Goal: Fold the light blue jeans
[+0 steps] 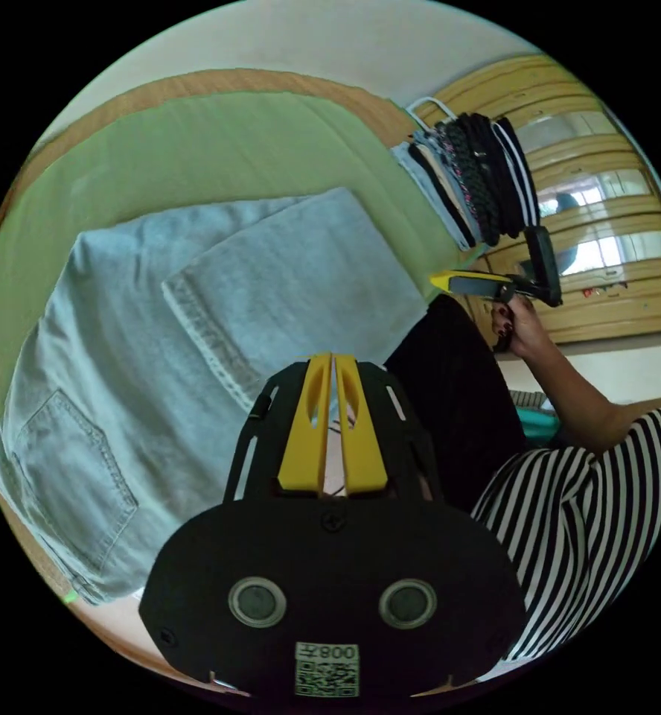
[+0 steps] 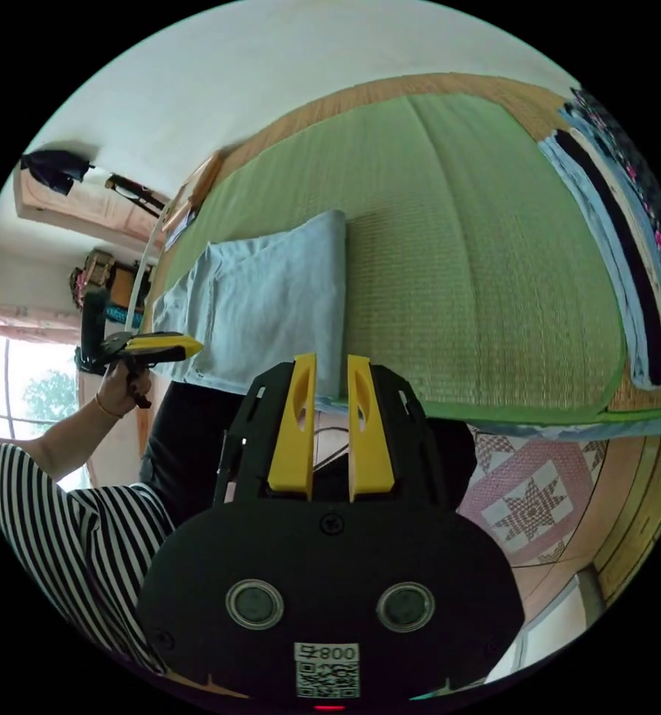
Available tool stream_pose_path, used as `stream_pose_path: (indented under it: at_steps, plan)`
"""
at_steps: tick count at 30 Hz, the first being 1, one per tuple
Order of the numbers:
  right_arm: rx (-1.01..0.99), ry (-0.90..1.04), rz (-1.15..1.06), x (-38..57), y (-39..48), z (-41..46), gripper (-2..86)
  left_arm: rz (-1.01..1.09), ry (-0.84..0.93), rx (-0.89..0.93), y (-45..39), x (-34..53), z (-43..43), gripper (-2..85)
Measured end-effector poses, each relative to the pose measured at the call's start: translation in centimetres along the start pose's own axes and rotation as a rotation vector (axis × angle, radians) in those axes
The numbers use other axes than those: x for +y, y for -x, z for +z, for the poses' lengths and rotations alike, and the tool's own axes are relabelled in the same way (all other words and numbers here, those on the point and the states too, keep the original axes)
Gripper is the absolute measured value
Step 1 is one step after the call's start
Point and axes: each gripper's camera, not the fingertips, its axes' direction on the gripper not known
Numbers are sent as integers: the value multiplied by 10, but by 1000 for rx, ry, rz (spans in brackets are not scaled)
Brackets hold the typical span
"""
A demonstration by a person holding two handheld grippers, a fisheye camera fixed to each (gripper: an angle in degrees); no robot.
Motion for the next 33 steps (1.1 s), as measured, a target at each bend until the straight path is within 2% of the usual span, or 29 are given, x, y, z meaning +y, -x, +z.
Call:
stream_pose_path:
  at_steps: [3,7,11,13,15,23,27,31,33]
  plan:
    - [-124,73,59,2,-31,12,78,75,13,47,-34,-13,22,50]
    - [-171,137,43,1,-49,21,68,169,47,63,-83,-34,55,76]
    - [-261,133,18,-2,-67,12,57,255,72,9,-130,-55,85,94]
    - [-425,83,15,-1,-80,1,51,293,66,-38,-151,-61,94,104]
    - [-475,64,10,-2,-86,-6,47,316,56,-92,-168,-65,102,112]
    - [-508,89,-58,-16,-88,-10,39,228,36,-286,-205,-73,126,71]
    - [-505,81,-87,-20,-97,-22,36,207,25,-241,-209,-71,127,50]
    - [-497,-50,27,-31,-138,-43,56,196,9,-212,-217,-68,126,43]
    - [-482,-53,66,-44,-152,-42,76,201,5,-213,-223,-66,125,42]
